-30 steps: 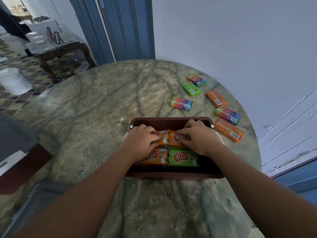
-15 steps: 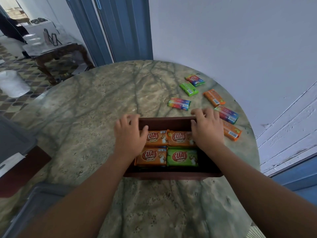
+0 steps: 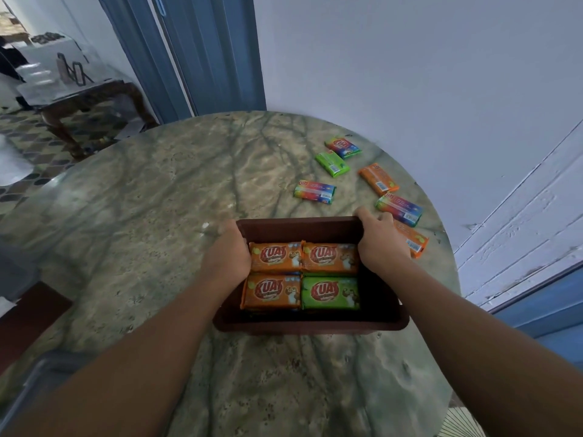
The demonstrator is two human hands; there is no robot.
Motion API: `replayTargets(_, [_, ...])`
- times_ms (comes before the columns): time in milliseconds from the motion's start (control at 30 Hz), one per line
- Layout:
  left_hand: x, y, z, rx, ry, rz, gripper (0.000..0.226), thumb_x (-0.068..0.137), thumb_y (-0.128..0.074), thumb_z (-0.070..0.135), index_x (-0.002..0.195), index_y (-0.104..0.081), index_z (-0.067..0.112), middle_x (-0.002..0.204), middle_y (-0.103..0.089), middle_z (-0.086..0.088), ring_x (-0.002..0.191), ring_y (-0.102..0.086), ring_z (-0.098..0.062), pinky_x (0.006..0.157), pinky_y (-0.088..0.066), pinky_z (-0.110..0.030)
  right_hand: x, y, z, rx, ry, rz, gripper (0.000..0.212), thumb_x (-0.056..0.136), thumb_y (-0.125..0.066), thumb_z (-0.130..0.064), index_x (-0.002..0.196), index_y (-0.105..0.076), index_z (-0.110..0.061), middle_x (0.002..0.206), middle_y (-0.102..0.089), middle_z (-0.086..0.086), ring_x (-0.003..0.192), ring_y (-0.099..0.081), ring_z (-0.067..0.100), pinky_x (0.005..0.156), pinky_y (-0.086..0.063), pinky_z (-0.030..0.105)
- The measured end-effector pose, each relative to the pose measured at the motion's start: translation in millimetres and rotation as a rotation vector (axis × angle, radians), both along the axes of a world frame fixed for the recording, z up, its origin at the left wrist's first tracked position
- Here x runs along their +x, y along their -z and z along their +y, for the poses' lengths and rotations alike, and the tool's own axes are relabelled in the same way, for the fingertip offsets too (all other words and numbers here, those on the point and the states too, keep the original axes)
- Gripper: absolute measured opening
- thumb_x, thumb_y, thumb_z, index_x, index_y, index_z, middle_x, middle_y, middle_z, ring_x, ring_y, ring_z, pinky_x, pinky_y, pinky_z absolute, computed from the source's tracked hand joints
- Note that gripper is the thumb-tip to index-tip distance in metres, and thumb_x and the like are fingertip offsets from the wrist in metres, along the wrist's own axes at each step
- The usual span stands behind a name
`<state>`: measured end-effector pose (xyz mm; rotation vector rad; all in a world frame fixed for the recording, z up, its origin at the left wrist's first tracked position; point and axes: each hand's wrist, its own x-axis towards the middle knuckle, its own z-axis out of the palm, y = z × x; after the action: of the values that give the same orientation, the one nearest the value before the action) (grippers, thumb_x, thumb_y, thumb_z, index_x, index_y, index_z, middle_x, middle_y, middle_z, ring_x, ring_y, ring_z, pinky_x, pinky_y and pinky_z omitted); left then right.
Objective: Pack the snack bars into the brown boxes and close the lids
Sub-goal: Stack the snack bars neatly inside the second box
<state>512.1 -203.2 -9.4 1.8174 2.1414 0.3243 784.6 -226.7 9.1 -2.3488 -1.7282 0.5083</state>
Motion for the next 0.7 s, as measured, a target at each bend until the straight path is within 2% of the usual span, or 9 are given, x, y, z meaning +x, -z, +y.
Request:
replayTargets(67, [19, -4, 1, 0.027, 0.023, -0.006, 0.021, 0.105, -0.046, 0.023, 0.123, -0.042, 0.014, 0.102, -0.063, -0.008, 0.095, -0.066, -0.034, 0.080, -0.054, -0.047, 16, 1, -4, 0.028, 0.020, 0.006, 0.046, 0.094, -0.050, -0.004, 0.127, -0.043, -0.035, 0.128, -0.042, 0.013, 0.091, -0.058, 0.037, 0.070, -0.050, 0.045])
replayTargets(133, [38, -6, 4, 0.066, 0.053, 0.015, 0.025, 0.104, -0.049, 0.024, 0.126, -0.046, 0.014, 0.111, -0.064, -0.010, 0.102, -0.066, -0.032, 0.085, -0.054, -0.047, 34, 3, -8, 0.053, 0.055, 0.008, 0.049, 0.093, -0.047, -0.005, 0.130, -0.043, -0.036, 0.132, -0.042, 0.015, 0.091, -0.057, 0.040, 0.080, -0.053, 0.048])
replayTargets(233, [58, -4, 13, 0.058, 0.121, 0.035, 0.027, 0.104, -0.044, 0.024, 0.129, -0.043, 0.014, 0.109, -0.066, -0.010, 0.100, -0.066, -0.032, 0.084, -0.055, -0.047, 52, 3, -17, 0.067, 0.097, -0.005, 0.059, 0.093, -0.044, -0.009, 0.141, -0.039, -0.042, 0.137, -0.042, 0.017, 0.102, -0.060, 0.046, 0.094, -0.051, 0.050])
replayTargets(333, [63, 2, 23, 0.075, 0.151, 0.058, 0.021, 0.103, -0.041, 0.025, 0.122, -0.043, 0.017, 0.104, -0.067, -0.011, 0.096, -0.067, -0.034, 0.081, -0.055, -0.049, 55, 2, -22, 0.075, 0.114, -0.036, 0.059, 0.092, -0.042, -0.013, 0.140, -0.035, -0.048, 0.135, -0.043, 0.015, 0.104, -0.060, 0.044, 0.094, -0.051, 0.050])
replayTargets(400, [62, 5, 25, 0.082, 0.168, 0.066, 0.028, 0.103, -0.040, 0.023, 0.129, -0.039, 0.015, 0.102, -0.068, -0.013, 0.095, -0.067, -0.036, 0.077, -0.053, -0.048, 53, 1, -24, 0.074, 0.105, -0.059, 0.058, 0.090, -0.041, -0.014, 0.136, -0.033, -0.048, 0.132, -0.043, 0.015, 0.102, -0.060, 0.044, 0.092, -0.052, 0.051])
replayTargets(467, [61, 7, 24, 0.106, 0.177, 0.063, 0.035, 0.103, -0.039, 0.022, 0.136, -0.036, 0.013, 0.100, -0.069, -0.014, 0.093, -0.068, -0.037, 0.075, -0.052, -0.047, 53, 1, -23, 0.065, 0.109, -0.068, 0.056, 0.089, -0.043, -0.012, 0.134, -0.034, -0.044, 0.132, -0.043, 0.015, 0.100, -0.059, 0.043, 0.088, -0.051, 0.049])
replayTargets(567, [60, 12, 26, 0.138, 0.181, 0.036, 0.035, 0.102, -0.040, 0.020, 0.136, -0.039, 0.011, 0.097, -0.068, -0.012, 0.090, -0.068, -0.035, 0.073, -0.054, -0.045, 53, 2, -22, 0.053, 0.117, -0.086, 0.052, 0.091, -0.046, -0.010, 0.134, -0.040, -0.037, 0.132, -0.042, 0.015, 0.102, -0.059, 0.043, 0.084, -0.046, 0.045])
replayTargets(633, [62, 11, 24, 0.130, 0.184, 0.033, 0.039, 0.102, -0.044, 0.024, 0.138, -0.039, 0.009, 0.103, -0.067, -0.012, 0.091, -0.067, -0.033, 0.075, -0.057, -0.046, 51, 0, -20, 0.054, 0.130, -0.062, 0.052, 0.091, -0.045, -0.013, 0.136, -0.041, -0.038, 0.134, -0.042, 0.015, 0.105, -0.058, 0.044, 0.088, -0.046, 0.046])
replayTargets(700, [64, 9, 21, 0.162, 0.189, 0.085, 0.045, 0.099, -0.049, 0.031, 0.137, -0.041, 0.007, 0.118, -0.060, -0.016, 0.103, -0.061, -0.035, 0.084, -0.055, -0.047, 53, -3, -17, 0.047, 0.147, 0.028, 0.050, 0.092, -0.042, -0.019, 0.139, -0.045, -0.037, 0.137, -0.042, 0.016, 0.111, -0.056, 0.044, 0.095, -0.046, 0.047])
